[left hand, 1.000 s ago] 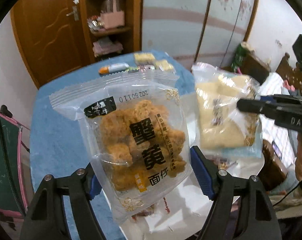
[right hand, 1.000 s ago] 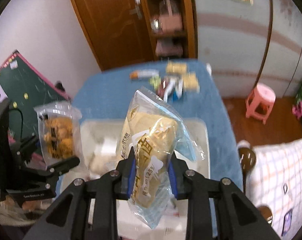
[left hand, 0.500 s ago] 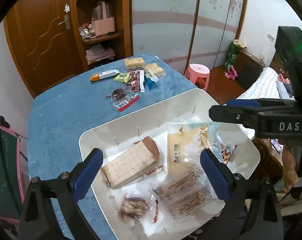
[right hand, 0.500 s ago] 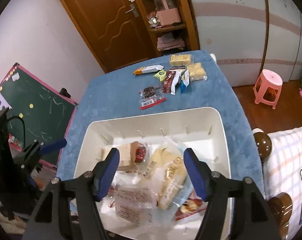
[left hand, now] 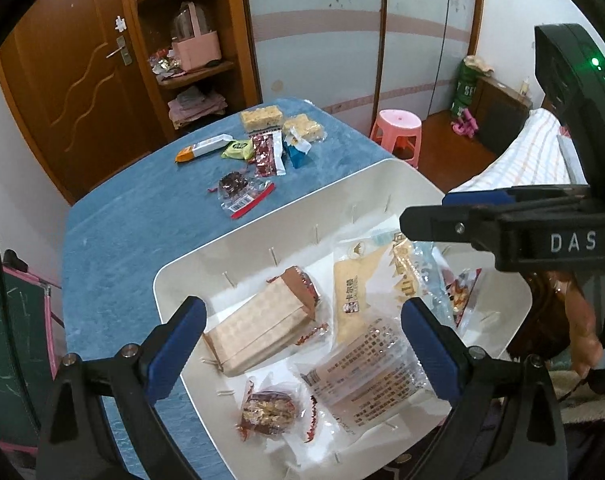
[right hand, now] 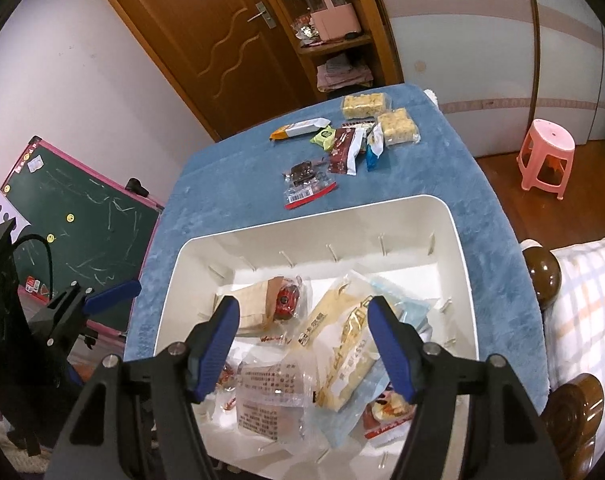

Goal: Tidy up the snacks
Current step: 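Move both tools back over the remaining snacks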

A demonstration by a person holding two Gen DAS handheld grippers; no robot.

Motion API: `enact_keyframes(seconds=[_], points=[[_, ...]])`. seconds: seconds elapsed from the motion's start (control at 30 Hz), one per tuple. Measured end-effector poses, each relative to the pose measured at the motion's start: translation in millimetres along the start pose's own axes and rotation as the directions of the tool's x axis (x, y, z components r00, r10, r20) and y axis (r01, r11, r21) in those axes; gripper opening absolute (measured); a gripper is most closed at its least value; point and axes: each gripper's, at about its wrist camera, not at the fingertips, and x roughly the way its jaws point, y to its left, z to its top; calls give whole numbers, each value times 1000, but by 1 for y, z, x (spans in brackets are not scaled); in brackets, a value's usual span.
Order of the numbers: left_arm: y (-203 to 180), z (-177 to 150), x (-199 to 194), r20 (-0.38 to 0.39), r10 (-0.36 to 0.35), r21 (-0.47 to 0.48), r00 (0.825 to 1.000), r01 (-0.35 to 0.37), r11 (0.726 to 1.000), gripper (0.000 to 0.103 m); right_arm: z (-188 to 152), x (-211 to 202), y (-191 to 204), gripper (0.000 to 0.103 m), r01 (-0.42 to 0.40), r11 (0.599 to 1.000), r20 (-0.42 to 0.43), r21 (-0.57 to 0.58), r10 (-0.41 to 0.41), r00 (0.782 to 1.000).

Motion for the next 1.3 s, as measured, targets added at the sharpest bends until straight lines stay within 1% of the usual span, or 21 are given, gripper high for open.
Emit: enact_keyframes(seconds=[0.17, 0.27, 0.33, 0.4, 0.5, 0.57, 0.63, 0.73, 0.83, 0.87, 0.9, 0.97, 1.0, 1.07, 1.1, 1.13, 1.2, 1.23, 1.3], points=[[4, 9, 8, -18, 32, 23, 999, -31, 999, 98, 7, 11, -9, 67, 19, 1000, -11, 18, -19, 1000], [7, 22, 11, -11, 63, 50, 998, -62, 997, 98, 16, 13, -14, 67, 65, 998, 13, 7, -65, 998], [11, 35, 11, 9, 92, 65, 996, -92, 994, 98, 25, 13, -16, 67, 97, 995, 26, -8, -97, 995], [18, 54, 9, 40, 123, 72, 992, -126, 989, 98, 38, 13, -16, 67, 132, 991, 46, -30, -130, 990], [31, 85, 7, 80, 147, 60, 986, -152, 987, 98, 65, 9, -17, 67, 186, 980, 89, -66, -180, 980], [39, 109, 6, 104, 159, 51, 982, -165, 985, 98, 84, 5, -17, 67, 229, 970, 137, -86, -216, 967], [44, 131, 9, 125, 189, 51, 974, -196, 979, 98, 102, 3, -17, 67, 267, 958, 177, -100, -247, 953], [49, 161, 21, 155, 229, 62, 961, -241, 969, 98, 134, 6, -18, 67, 318, 941, 227, -116, -286, 931], [57, 190, 43, 159, 268, 48, 950, -279, 959, 98, 160, 15, -23, 67, 329, 937, 235, -121, -295, 926], [59, 196, 51, 154, 272, 41, 950, -281, 959, 98, 171, 23, -26, 67, 330, 936, 228, -124, -297, 927], [64, 202, 62, 144, 276, 28, 950, -282, 959, 98, 181, 29, -29, 67, 332, 935, 221, -122, -300, 928], [75, 213, 89, 97, 278, -8, 956, -279, 960, 98, 201, 44, -37, 67, 330, 938, 200, -106, -305, 931], [80, 216, 103, 74, 268, -28, 961, -266, 963, 98, 210, 54, -43, 67, 321, 942, 184, -96, -300, 936], [92, 218, 136, -3, 239, -87, 971, -239, 967, 98, 225, 78, -57, 66, 291, 955, 132, -61, -281, 951], [97, 216, 152, -37, 230, -112, 972, -233, 966, 98, 230, 93, -64, 62, 288, 957, 100, -45, -282, 954], [103, 214, 172, -82, 217, -138, 973, -226, 964, 98, 232, 106, -70, 60, 288, 957, 72, -31, -285, 956], [108, 203, 197, -154, 197, -179, 968, -223, 958, 98, 229, 136, -84, 53, 272, 962, -3, 9, -272, 962], [114, 198, 214, -200, 163, -213, 966, -205, 955, 98, 226, 150, -90, 51, 254, 967, -45, 35, -252, 967], [121, 188, 233, -254, 112, -269, 961, -181, 946, 96, 216, 177, -103, 40, 195, 976, -126, 93, -182, 975]])
